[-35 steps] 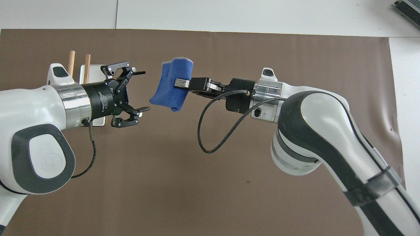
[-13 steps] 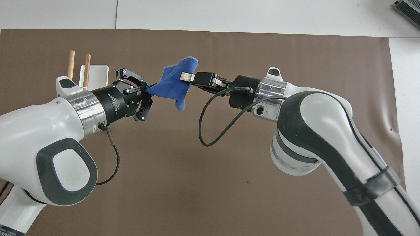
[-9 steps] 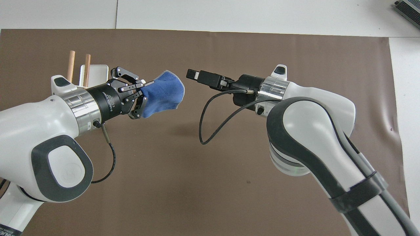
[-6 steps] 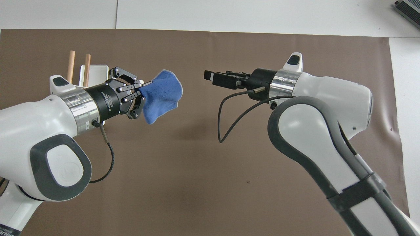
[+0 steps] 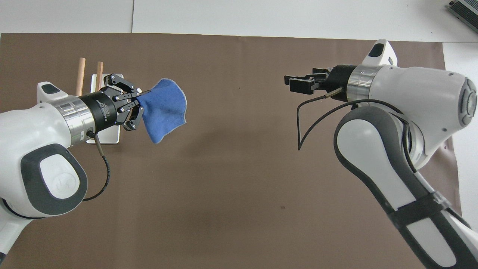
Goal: Right arm passes towel to left arm to hang
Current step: 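Carry the towel over the rack while the right gripper retreats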
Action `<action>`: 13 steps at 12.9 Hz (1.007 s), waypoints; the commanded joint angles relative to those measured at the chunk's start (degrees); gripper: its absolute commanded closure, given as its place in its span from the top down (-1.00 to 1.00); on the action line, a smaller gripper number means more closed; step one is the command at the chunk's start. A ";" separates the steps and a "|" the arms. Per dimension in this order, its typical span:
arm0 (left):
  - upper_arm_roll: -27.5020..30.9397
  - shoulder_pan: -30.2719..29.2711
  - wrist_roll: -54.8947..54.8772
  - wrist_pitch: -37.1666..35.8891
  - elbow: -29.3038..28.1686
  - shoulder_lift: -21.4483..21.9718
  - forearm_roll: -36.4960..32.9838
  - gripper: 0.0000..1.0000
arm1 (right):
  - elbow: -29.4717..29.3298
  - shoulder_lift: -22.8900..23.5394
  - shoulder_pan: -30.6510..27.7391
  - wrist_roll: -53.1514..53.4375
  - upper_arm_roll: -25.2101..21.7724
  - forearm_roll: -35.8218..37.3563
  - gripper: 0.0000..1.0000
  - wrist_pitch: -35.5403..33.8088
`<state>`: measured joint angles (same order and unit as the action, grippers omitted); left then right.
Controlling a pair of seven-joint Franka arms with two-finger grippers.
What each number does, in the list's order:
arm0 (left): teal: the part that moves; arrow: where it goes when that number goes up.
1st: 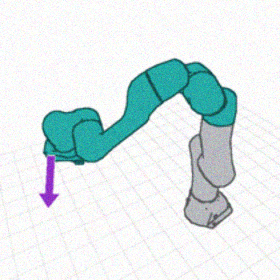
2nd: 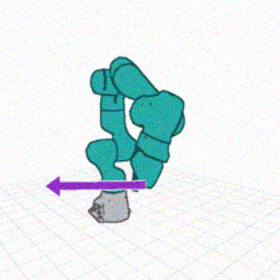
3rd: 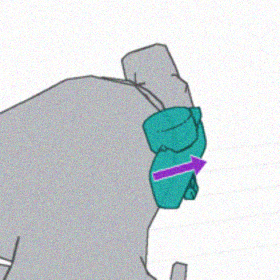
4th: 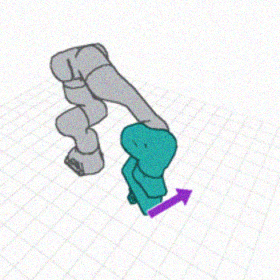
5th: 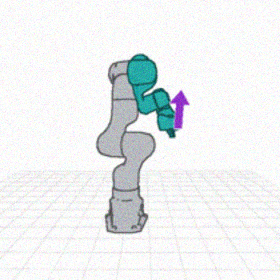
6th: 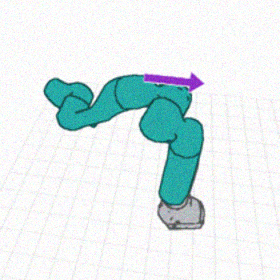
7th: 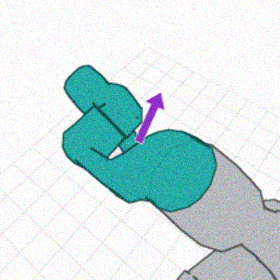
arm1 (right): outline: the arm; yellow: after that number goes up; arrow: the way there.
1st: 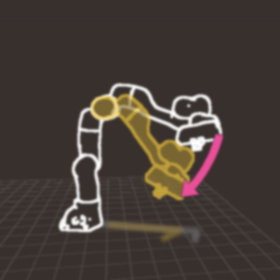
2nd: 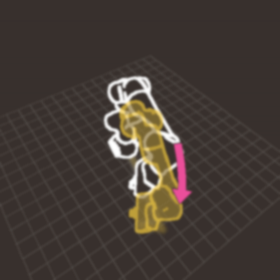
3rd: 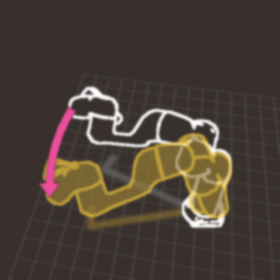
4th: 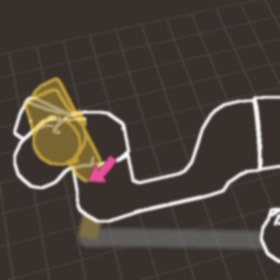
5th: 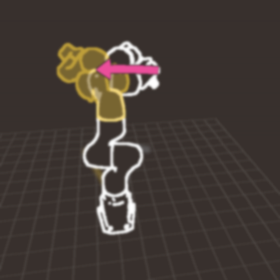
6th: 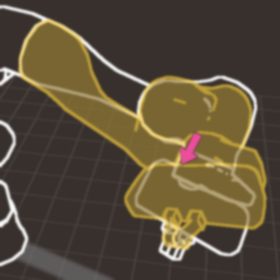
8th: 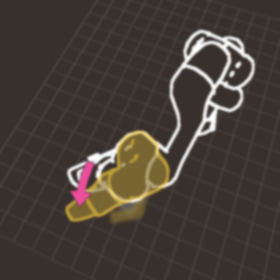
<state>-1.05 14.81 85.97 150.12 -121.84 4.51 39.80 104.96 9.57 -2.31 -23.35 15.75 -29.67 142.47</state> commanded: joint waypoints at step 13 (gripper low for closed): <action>-0.44 -18.68 -0.45 5.26 0.55 -2.67 19.48 -1.00 | -6.61 -9.73 -0.16 31.00 -0.80 32.66 1.00 -31.71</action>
<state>-0.92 -3.34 85.48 152.31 -121.77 2.49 53.04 98.74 1.53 -2.11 6.33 15.66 1.86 114.05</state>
